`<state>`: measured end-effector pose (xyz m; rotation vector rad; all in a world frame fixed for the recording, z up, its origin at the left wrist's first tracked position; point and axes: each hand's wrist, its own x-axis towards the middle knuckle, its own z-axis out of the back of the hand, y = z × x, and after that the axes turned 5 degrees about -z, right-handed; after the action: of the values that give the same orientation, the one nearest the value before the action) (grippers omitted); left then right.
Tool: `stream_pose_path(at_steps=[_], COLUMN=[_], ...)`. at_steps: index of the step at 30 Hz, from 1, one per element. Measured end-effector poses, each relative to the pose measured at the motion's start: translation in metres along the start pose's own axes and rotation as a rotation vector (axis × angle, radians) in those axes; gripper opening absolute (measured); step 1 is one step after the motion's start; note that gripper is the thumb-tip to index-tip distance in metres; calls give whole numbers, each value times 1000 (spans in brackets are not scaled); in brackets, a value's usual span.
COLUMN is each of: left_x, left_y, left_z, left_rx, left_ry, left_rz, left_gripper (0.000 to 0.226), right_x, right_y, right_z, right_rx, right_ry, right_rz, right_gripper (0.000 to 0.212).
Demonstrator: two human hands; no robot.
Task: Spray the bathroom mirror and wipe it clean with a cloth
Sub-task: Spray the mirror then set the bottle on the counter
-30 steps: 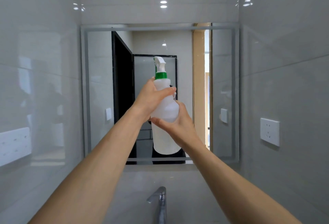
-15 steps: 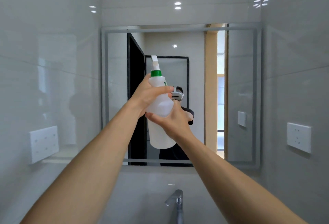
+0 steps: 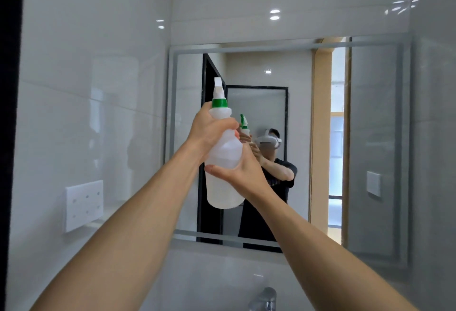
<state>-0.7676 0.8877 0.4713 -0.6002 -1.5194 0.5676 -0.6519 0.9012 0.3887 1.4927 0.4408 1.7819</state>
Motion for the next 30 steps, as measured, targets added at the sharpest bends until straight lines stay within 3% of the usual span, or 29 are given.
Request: stream_pose_path(at_steps=[3,6,12,21,30], left_x=[4,11,27,51,75], left_y=[4,7,12,22,18], left_z=[-4,-5,5,34,60], left_rx=[14,-17,-66,-137,-148], left_ry=[-28,-27,55,21,-32], left_rz=[-11,11,97,101,53], left_gripper=[38,38,39,47,36], right_x=[7,18,29,49,85], right_y=[-5,-9,-10,0,11], right_z=[3,3,1,-26,-56], right_rx=[9,6,15,8,-16], right_ry=[40,54,84,93,76], right_rz=[28,55,35,2,42], right_gripper=[74,80,73,71,73])
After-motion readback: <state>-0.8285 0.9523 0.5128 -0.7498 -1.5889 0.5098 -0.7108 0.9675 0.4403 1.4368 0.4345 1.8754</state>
